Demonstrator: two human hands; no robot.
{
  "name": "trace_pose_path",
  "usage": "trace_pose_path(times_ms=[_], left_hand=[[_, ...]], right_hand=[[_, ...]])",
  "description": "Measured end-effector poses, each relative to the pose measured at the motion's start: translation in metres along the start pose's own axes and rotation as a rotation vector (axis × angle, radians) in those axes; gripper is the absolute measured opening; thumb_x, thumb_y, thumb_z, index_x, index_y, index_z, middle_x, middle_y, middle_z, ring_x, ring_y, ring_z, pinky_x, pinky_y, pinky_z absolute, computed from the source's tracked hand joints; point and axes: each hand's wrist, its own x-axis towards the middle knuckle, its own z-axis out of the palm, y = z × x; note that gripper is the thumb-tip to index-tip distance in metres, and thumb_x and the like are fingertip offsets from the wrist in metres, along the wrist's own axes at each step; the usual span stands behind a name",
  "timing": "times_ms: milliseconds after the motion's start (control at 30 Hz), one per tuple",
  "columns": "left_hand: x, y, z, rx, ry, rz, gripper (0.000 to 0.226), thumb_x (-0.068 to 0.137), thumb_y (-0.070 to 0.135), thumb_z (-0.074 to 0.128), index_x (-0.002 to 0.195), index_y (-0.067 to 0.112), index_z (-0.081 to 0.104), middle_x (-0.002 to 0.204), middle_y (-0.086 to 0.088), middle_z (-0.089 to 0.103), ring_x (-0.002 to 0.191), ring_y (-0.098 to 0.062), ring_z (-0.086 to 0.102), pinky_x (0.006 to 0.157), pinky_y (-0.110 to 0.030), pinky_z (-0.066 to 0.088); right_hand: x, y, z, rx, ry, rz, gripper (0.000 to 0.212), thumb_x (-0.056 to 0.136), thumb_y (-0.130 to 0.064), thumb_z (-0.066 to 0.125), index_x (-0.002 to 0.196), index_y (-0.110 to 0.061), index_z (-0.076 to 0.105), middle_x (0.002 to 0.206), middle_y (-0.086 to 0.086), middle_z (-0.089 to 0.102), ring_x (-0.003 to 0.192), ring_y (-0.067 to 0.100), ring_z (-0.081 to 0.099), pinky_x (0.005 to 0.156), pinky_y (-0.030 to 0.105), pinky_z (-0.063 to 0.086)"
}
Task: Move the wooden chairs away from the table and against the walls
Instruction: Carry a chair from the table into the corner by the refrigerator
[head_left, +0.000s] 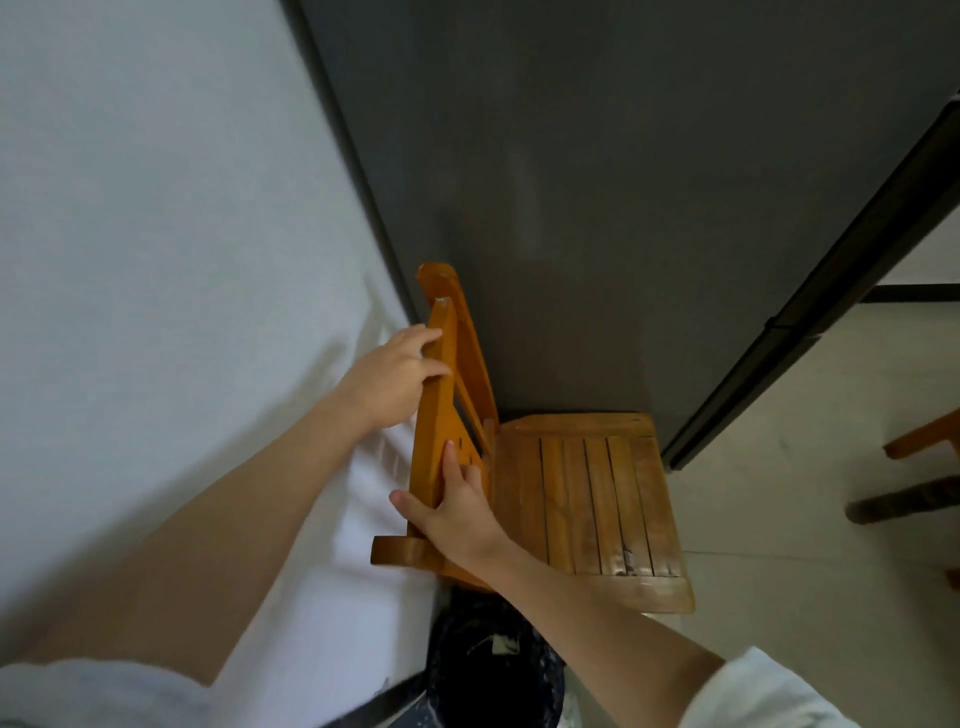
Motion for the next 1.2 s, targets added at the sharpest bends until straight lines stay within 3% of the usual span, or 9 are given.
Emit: trace_pose_path(times_ms=[100,233,333,400,600,700,900,1067,1200], left_hand=[[-0.007,0.01,0.012,-0.333,-0.045,-0.199,0.047,0.098,0.026,0.039,0.144,0.027,0.031,0.158,0.0,0.012,0.138,-0.026,0.03,0.106,-0.04,0.036],[0.001,0.019,0.023,-0.487,-0.01,-0.375,0.075,0.092,0.04,0.052,0.148,0.032,0.003,0.155,-0.008,0.017,0.131,-0.035,0.04,0.099,-0.05,0.046],[0.006,0.013,0.022,-0.472,-0.051,-0.405,0.073,0.093,0.036,0.05,0.149,0.033,0.003,0.11,-0.013,0.06,0.089,-0.026,0.064,0.079,-0.041,0.057],[0.005,0.005,0.022,-0.362,-0.025,-0.404,0.068,0.094,0.036,0.048,0.148,0.033,0.008,0.084,-0.008,0.064,0.067,-0.018,0.062,0.067,-0.034,0.057],[-0.002,-0.017,0.02,-0.175,-0.012,-0.473,0.067,0.094,0.038,0.048,0.149,0.027,0.012,0.117,-0.016,0.063,0.092,-0.029,0.064,0.083,-0.041,0.055],[0.006,-0.012,0.019,-0.09,0.008,-0.433,0.065,0.094,0.035,0.047,0.149,0.024,0.013,0.102,-0.015,0.065,0.078,-0.023,0.062,0.071,-0.035,0.052],[-0.001,-0.01,0.02,0.118,0.009,-0.504,0.065,0.094,0.036,0.049,0.147,0.018,0.017,0.104,-0.012,0.062,0.078,-0.022,0.06,0.064,-0.032,0.046],[-0.008,-0.009,0.025,0.452,0.087,-0.36,0.06,0.092,0.042,0.049,0.139,0.011,0.028,0.133,-0.014,0.045,0.117,-0.027,0.047,0.095,-0.038,0.042],[-0.014,-0.011,0.029,0.493,0.078,-0.34,0.068,0.092,0.041,0.048,0.144,0.009,0.018,0.147,-0.015,0.033,0.131,-0.033,0.036,0.103,-0.045,0.036]], right_hand=[[-0.006,0.007,0.003,0.144,0.036,-0.089,0.089,0.09,-0.048,0.055,0.151,-0.024,-0.005,0.154,0.003,0.017,0.139,0.023,0.026,0.113,0.037,0.026],[-0.004,0.009,0.01,0.213,0.059,-0.093,0.085,0.091,-0.042,0.057,0.151,-0.025,0.0,0.148,0.002,0.025,0.129,0.015,0.032,0.105,0.025,0.027],[0.004,0.008,0.013,0.238,0.035,-0.078,0.087,0.09,-0.04,0.059,0.151,-0.025,-0.001,0.143,0.002,0.026,0.12,0.009,0.03,0.098,0.02,0.025],[0.009,0.005,0.019,0.235,0.011,-0.072,0.089,0.089,-0.041,0.061,0.151,-0.026,-0.001,0.144,0.001,0.024,0.128,0.015,0.031,0.099,0.02,0.024],[0.024,-0.008,0.044,0.187,-0.036,-0.067,0.089,0.089,-0.042,0.06,0.151,-0.027,-0.002,0.151,0.003,0.018,0.138,0.025,0.025,0.11,0.034,0.026],[0.028,-0.009,0.038,0.238,-0.014,-0.062,0.09,0.089,-0.039,0.062,0.151,-0.024,0.0,0.151,0.005,0.019,0.138,0.024,0.024,0.109,0.029,0.026],[0.034,-0.019,0.035,0.191,-0.106,-0.133,0.085,0.09,-0.031,0.061,0.152,-0.025,0.003,0.159,0.007,0.015,0.144,0.03,0.017,0.114,0.051,0.024],[0.034,-0.016,0.024,0.201,-0.193,-0.114,0.08,0.091,-0.027,0.06,0.152,-0.021,0.008,0.156,0.005,0.025,0.142,0.028,0.027,0.112,0.049,0.031],[0.023,0.009,0.005,0.086,-0.277,-0.024,0.052,0.095,-0.023,0.054,0.143,-0.019,0.036,0.145,0.004,0.045,0.131,0.024,0.045,0.103,0.034,0.041]])
